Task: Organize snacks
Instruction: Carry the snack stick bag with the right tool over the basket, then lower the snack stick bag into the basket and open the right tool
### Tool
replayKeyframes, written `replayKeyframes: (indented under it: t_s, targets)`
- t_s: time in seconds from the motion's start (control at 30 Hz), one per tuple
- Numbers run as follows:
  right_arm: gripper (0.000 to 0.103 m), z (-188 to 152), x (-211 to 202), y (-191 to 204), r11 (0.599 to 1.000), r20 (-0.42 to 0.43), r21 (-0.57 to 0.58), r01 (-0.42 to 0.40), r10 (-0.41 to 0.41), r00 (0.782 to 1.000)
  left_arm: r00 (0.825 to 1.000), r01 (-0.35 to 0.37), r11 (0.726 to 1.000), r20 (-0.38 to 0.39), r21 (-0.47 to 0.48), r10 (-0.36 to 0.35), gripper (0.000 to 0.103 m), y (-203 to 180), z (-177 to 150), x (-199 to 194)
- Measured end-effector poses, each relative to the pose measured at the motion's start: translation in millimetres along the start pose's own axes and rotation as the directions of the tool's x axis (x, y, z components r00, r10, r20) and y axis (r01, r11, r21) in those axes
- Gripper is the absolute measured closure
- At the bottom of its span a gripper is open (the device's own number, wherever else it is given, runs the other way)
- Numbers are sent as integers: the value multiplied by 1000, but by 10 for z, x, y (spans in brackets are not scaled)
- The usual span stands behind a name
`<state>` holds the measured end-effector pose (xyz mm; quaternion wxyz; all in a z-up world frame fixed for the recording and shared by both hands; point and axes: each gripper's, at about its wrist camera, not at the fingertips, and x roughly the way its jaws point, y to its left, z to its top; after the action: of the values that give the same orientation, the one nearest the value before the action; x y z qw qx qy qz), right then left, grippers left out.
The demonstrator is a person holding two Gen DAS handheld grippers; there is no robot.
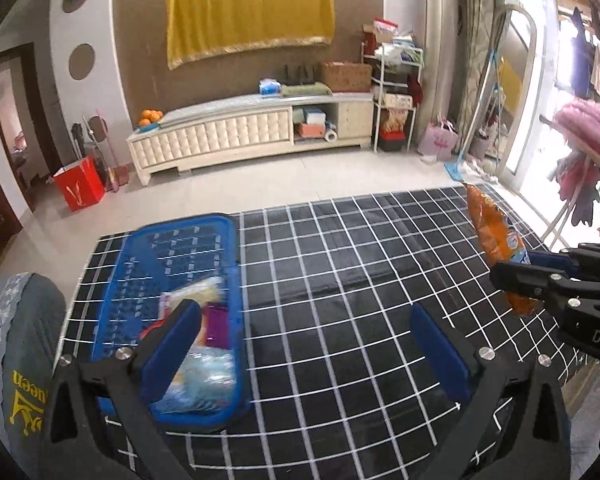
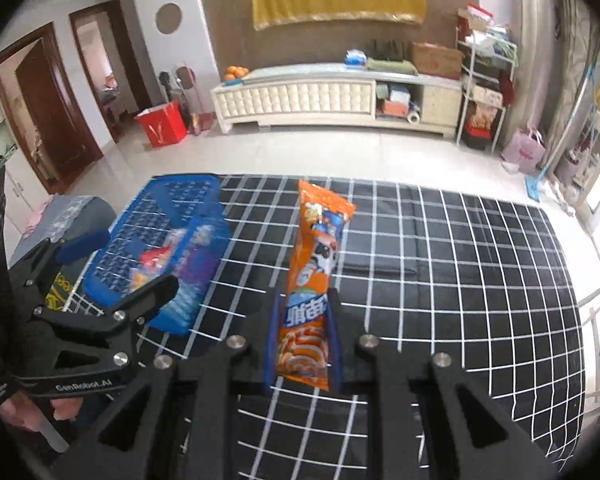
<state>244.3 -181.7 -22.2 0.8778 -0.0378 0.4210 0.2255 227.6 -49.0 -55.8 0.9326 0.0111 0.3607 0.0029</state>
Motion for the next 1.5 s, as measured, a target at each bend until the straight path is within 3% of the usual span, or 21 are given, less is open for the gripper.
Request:
replayKeyframes:
  t_s: [0.37,0.6,0.9,1.5]
  targets:
    - [77,99,-23,815,992,28,-92,-85,88,996,994,-102,993,43,-58,105,0,857,-192,-623]
    - [77,148,173,1247,982,2,-124,-141,143,990,989,-146,987,26,-69,149,0,1330,-271,-739]
    - [77,250,656,1617,975,-75,-175,-138,127,989,987,-155,987,-47,-33,154,0,1631,-311,-413]
    - [77,543,1703,1630,981,-226,-171,-90,50,973,985,-116,992,-136,-58,107,0,2036,-131,493]
